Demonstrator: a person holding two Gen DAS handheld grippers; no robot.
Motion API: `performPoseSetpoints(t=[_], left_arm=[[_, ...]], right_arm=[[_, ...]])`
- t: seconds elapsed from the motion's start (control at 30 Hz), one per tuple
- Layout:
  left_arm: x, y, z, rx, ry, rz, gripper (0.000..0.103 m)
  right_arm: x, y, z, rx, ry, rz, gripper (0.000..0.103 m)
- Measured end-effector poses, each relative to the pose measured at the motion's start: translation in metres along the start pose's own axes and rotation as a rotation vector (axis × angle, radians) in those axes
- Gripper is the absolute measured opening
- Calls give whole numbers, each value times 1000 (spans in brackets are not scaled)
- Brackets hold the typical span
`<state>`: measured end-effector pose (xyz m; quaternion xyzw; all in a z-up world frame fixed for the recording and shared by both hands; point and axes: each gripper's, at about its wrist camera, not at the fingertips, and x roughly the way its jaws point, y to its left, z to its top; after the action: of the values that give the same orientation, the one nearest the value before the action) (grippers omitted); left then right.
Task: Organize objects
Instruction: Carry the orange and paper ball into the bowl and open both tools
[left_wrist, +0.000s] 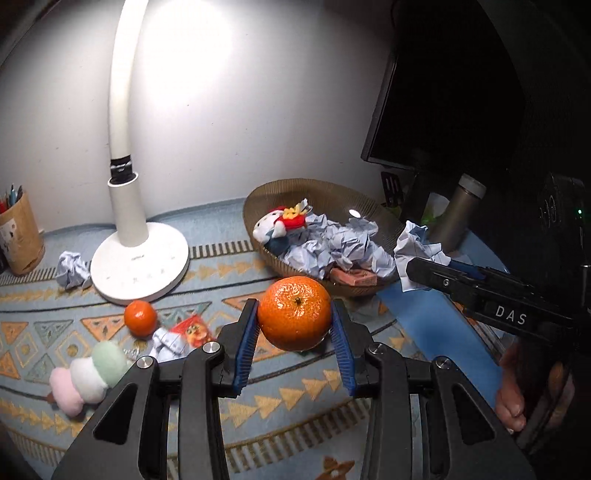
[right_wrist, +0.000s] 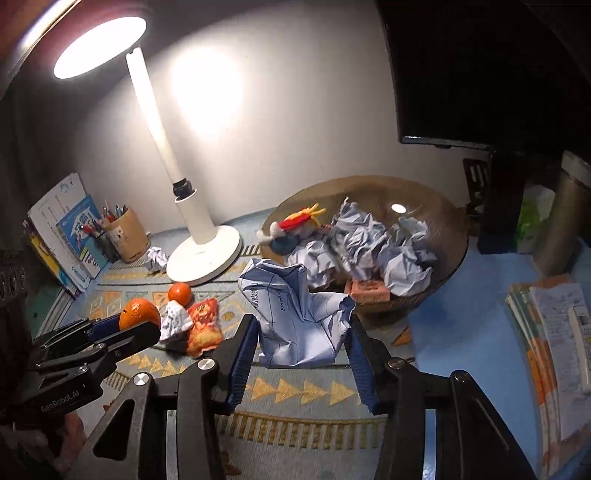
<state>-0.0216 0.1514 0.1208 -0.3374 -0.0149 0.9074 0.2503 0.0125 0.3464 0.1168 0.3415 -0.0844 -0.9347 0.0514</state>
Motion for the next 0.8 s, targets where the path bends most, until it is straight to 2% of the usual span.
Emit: performPoseSetpoints(t=[0.13,0.27,0.4,0.47,0.53,0.57,0.6,0.63,0.7,0.8], left_arm=[[45,-12,27,-42,13,-40,35],[85,-21,52,-28,20,-47,35],[109,-30,68,2,0,-54,35],[120,-33,70,1,15,-84,35],[128,-35,70,5,30,-96,56],[130,-36,70,6,25,-78,77],[128,-36,70,7,0,-65,80],[126,-36,70,9,-17,-62,80],[122,-35,70,-2,-5,-86,80],[104,-32,66,-8,-17,-87,80]], right_arm=[[21,-44,38,121,-23,-97,47],[46,-73,65,202,-20,-95,47],[65,-80,86,217,-30,-101,48],[76,-81,92,218,-22,-86,49],[87,-83,96,221,-6,-84,54],[91,-83,97,219,-2,-81,61],[95,-84,97,215,-4,-85,65],[99,-83,97,204,8,-93,65],[104,-84,93,204,53,-70,65],[92,-86,85,216,43,-70,65]])
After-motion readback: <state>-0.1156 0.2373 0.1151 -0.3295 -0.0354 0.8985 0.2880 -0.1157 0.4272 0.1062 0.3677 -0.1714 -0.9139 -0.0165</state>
